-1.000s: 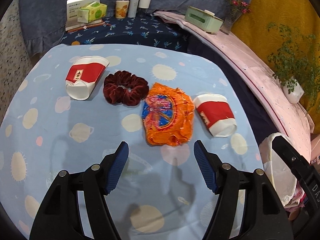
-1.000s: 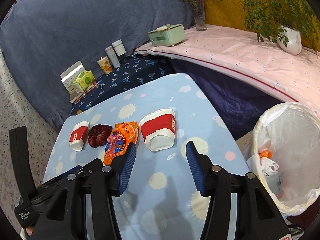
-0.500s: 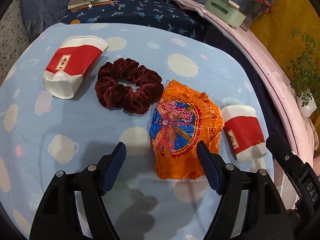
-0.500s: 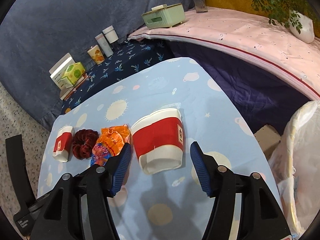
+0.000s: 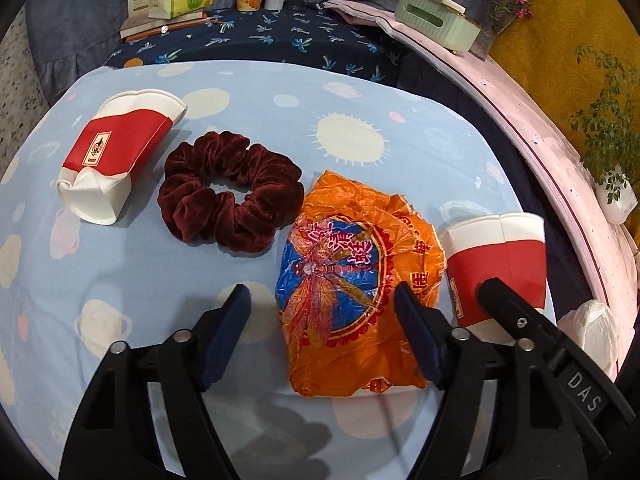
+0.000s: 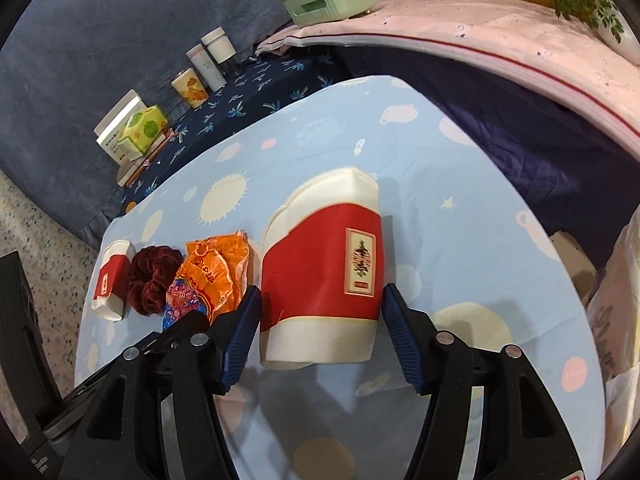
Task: Collect trash
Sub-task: 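Grasp the orange wrapper with the left tool while the right tool grasps a red-white cup, then carry wrapper and cup over the bin and release both, then move both open tools back over the last cup and scrunchie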
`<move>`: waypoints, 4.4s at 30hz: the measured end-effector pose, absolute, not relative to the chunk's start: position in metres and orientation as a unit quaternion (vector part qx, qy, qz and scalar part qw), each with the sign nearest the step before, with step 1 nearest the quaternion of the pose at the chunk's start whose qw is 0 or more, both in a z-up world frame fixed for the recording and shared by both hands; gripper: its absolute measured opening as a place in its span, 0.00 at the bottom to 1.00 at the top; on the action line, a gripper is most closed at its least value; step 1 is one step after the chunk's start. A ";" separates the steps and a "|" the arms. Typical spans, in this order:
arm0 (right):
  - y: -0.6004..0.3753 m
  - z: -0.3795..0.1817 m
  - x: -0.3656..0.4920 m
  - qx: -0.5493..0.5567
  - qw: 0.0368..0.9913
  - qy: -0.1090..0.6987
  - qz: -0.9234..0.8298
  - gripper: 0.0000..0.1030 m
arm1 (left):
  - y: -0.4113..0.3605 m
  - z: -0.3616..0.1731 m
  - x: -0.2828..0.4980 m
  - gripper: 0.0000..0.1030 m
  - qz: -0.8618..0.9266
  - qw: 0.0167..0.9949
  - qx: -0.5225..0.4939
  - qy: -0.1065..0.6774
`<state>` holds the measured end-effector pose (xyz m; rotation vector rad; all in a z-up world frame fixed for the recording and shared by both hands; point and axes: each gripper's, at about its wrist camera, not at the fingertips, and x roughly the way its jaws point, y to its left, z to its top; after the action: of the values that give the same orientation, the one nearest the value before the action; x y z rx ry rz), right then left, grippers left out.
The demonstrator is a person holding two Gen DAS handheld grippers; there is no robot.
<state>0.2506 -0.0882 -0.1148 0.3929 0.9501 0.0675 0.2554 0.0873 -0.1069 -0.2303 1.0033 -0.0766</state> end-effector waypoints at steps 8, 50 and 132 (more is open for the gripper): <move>-0.089 -0.106 0.231 0.192 0.879 0.434 0.032 0.45 | 0.077 -0.107 0.245 0.08 -0.081 0.870 -0.107 0.474; -0.265 -0.017 0.014 0.242 0.918 0.297 -0.101 0.45 | -0.095 0.014 0.092 0.02 -0.265 0.889 -0.054 0.369; -0.137 0.000 0.067 0.104 0.932 0.343 -0.045 0.77 | 0.046 -0.007 0.105 0.67 -0.071 0.916 -0.074 0.388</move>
<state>0.0674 -0.1372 0.0001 0.2122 0.7023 -0.0926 0.1053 0.0465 -0.0065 -0.1513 0.7993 -0.1458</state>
